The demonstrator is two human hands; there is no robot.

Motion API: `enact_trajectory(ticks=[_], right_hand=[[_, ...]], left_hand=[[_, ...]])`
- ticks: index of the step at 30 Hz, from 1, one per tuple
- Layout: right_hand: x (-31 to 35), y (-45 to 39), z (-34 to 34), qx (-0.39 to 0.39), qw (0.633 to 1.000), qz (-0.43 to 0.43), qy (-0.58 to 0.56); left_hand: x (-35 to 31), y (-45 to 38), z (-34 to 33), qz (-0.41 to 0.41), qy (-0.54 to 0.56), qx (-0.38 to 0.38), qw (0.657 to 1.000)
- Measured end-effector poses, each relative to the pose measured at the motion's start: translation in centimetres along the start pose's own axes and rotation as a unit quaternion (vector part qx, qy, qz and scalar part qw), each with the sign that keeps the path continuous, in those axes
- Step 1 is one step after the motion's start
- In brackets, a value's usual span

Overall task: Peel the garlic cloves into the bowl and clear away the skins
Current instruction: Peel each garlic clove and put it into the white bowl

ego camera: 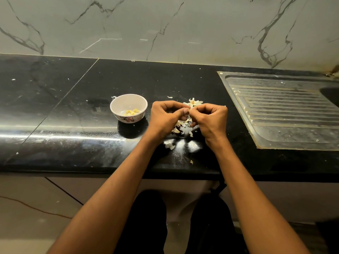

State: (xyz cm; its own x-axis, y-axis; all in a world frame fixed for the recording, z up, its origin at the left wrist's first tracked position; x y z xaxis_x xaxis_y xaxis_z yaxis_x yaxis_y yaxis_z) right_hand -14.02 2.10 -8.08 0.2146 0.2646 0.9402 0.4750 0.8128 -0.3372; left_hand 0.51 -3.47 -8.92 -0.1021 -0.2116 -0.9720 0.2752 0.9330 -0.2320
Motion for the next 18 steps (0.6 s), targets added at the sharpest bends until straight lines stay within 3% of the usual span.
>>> enact_trajectory(ticks=[10, 18], right_hand=[[-0.09, -0.12, 0.51, -0.022, 1.000, -0.003, 0.020], [0.64, -0.01, 0.40, -0.024, 0.985, 0.108, 0.132]], left_hand=[[0.54, -0.35, 0.18, 0.015, 0.033, 0.001, 0.999], [0.88, -0.69, 0.12, 0.022, 0.039, 0.001, 0.999]])
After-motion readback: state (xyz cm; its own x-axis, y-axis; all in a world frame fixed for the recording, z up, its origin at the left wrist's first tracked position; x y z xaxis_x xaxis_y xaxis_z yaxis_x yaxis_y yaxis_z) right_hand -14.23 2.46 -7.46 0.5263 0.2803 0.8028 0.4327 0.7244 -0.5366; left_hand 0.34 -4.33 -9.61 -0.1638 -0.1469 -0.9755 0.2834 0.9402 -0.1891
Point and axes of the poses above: each hand's wrist, its own y-axis away from the middle knuckle, its own z-axis out of the back of the hand, x = y × z, the point moved 6 cm from there along -y, towards the middle knuckle, and after that the axes turned 3 degrees about z, right-handed, at the moved point
